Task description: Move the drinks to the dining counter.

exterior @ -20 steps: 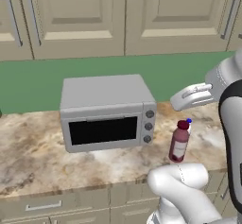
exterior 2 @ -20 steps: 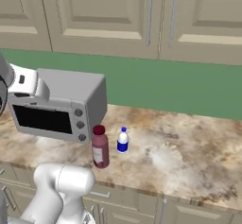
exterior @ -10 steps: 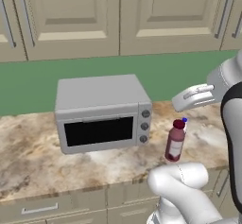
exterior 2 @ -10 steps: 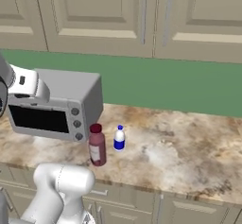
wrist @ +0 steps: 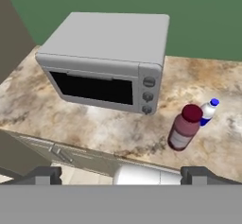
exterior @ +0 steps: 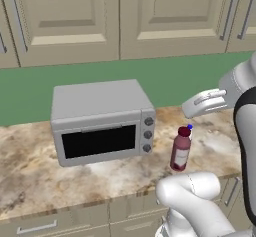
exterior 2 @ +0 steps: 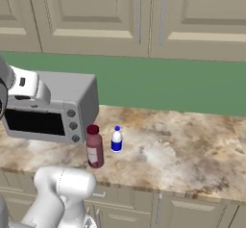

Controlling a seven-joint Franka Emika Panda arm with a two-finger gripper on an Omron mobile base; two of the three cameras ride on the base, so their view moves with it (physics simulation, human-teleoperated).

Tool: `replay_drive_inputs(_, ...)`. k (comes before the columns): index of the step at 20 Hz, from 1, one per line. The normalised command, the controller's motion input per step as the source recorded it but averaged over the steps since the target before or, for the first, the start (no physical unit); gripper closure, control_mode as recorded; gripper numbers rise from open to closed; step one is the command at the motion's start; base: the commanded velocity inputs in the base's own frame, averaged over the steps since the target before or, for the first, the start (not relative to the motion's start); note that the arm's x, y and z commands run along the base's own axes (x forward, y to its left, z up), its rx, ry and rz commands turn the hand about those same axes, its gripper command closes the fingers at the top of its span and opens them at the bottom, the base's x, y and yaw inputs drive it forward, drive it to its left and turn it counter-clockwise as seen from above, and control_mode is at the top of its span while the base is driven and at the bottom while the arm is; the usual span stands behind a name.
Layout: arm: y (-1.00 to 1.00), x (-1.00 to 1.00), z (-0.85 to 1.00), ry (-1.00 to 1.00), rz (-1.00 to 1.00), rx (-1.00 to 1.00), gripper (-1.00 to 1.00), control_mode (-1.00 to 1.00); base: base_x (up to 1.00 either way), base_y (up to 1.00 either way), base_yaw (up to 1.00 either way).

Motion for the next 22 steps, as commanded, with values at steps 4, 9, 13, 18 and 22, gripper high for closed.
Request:
replay_drive_inputs(4,0.00,0.00,0.00,0.00,0.00,0.00,-1.00,1.00,0.01,-0.77,-0.19)
replay_drive_inputs(9,-0.42,0.00,-0.07,0.00,-0.12,0.03,-1.00,-1.00,0.00,-0.31,-0.08)
replay_drive_inputs(13,-0.53,-0.06,-0.17,0.00,-0.24,0.00,-1.00,-1.00,0.00,0.00,0.00)
replay_drive_inputs(18,-0.35,-0.08,-0.17,0.00,-0.27,0.00,-1.00,-1.00,0.00,0.00,0.00)
replay_drive_inputs(22,-0.15,0.00,-0.33,0.01,-0.17,0.00,-1.00,-1.00,0.00,0.00,0.00)
